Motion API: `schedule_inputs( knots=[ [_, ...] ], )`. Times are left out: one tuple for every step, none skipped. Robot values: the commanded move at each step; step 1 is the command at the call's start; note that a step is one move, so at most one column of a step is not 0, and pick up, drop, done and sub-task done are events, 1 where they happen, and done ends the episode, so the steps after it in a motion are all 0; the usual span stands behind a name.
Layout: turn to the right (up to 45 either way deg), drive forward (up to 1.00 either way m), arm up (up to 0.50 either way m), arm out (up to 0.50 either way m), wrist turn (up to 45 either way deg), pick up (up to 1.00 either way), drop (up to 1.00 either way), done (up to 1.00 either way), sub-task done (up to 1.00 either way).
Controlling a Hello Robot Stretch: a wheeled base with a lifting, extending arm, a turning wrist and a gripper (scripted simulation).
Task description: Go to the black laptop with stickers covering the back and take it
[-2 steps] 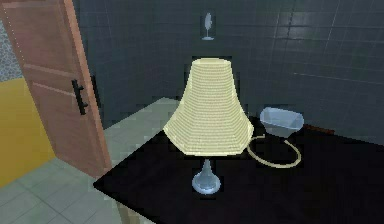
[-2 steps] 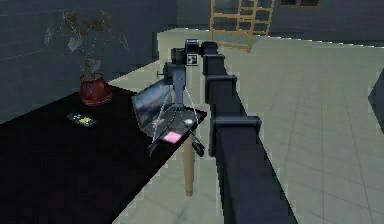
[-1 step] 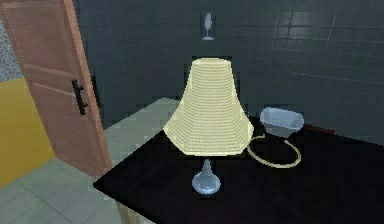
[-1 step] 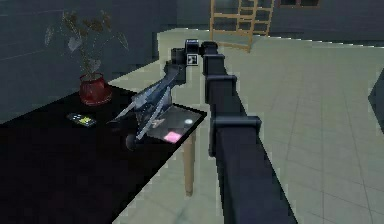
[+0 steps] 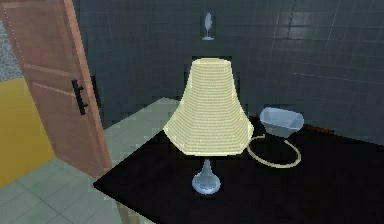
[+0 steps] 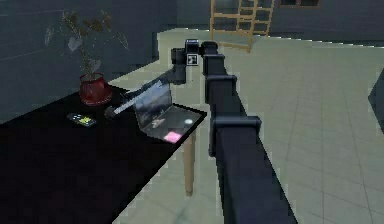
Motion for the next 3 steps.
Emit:
schedule_inputs(
  knots=[
    [0.0, 0.00, 0.00, 0.00, 45.0, 0.00, 0.00, 0.00, 0.00],
    [0.0, 0.00, 0.00, 0.00, 27.0, 0.00, 0.00, 0.00, 0.00],
    [0.0, 0.00, -0.30, 0.00, 0.0, 0.00, 0.00, 0.00, 0.00]
  ],
)
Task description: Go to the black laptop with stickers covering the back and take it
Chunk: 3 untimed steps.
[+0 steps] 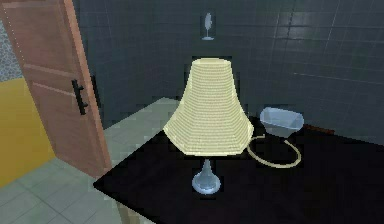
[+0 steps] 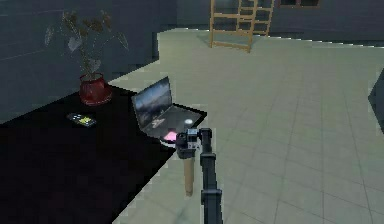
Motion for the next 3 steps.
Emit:
schedule_inputs(
  knots=[
    [0.0, 0.00, 0.00, 0.00, 0.0, 1.00, 0.00, 0.00, 0.00],
    [0.0, 0.00, 0.10, 0.00, 0.0, 0.00, 0.00, 0.00, 0.00],
    [0.0, 0.00, 0.00, 0.00, 0.0, 0.00, 0.00, 1.00, 0.00]
  ],
)
